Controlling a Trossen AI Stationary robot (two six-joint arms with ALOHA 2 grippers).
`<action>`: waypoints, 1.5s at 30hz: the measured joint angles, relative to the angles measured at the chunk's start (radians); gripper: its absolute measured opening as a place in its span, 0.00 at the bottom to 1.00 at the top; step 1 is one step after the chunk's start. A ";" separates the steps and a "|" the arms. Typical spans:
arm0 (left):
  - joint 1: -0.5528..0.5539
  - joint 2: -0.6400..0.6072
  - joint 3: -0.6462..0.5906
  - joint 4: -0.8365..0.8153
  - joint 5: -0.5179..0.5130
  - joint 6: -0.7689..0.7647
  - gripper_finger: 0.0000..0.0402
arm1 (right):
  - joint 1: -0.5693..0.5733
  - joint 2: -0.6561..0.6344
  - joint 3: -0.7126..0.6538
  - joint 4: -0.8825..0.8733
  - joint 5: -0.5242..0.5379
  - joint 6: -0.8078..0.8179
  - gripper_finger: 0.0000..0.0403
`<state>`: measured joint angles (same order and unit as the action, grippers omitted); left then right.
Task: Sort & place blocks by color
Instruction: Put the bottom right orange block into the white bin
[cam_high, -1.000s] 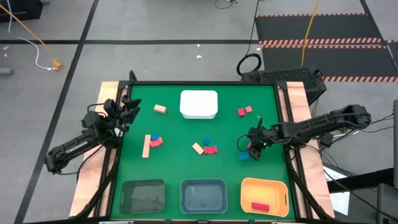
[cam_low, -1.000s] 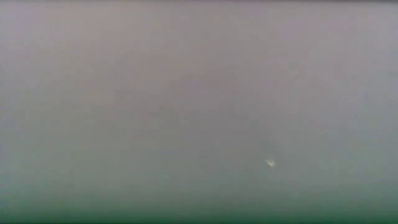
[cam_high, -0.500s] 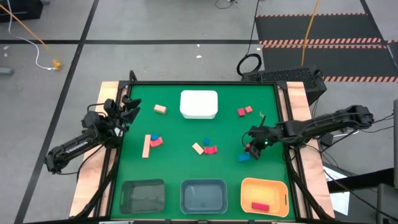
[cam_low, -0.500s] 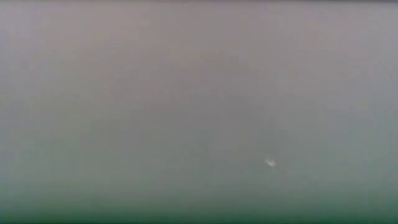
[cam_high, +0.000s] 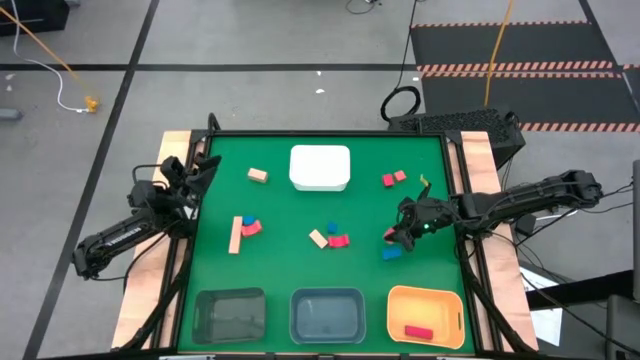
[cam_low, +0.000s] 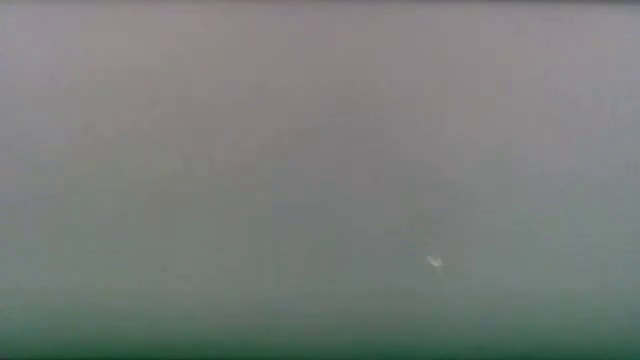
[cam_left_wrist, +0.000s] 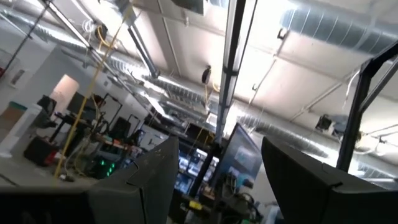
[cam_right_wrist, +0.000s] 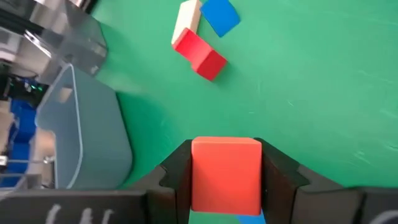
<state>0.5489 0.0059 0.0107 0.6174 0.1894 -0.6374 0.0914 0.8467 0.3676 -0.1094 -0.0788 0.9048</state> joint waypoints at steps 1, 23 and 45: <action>0.000 0.000 0.000 0.009 -0.008 -0.001 0.58 | 0.000 0.000 0.000 0.007 0.000 0.007 0.29; 0.000 0.000 0.000 0.066 -0.021 -0.135 0.58 | 0.000 0.000 0.002 0.038 0.004 0.000 0.29; -0.001 0.010 0.000 0.047 -0.176 -0.331 0.58 | -0.008 0.001 0.002 0.038 -0.001 0.038 0.29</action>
<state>0.5476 0.0161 0.0109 0.6639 0.0134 -0.9689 0.0832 0.8474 0.3695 -0.0715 -0.0793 0.9426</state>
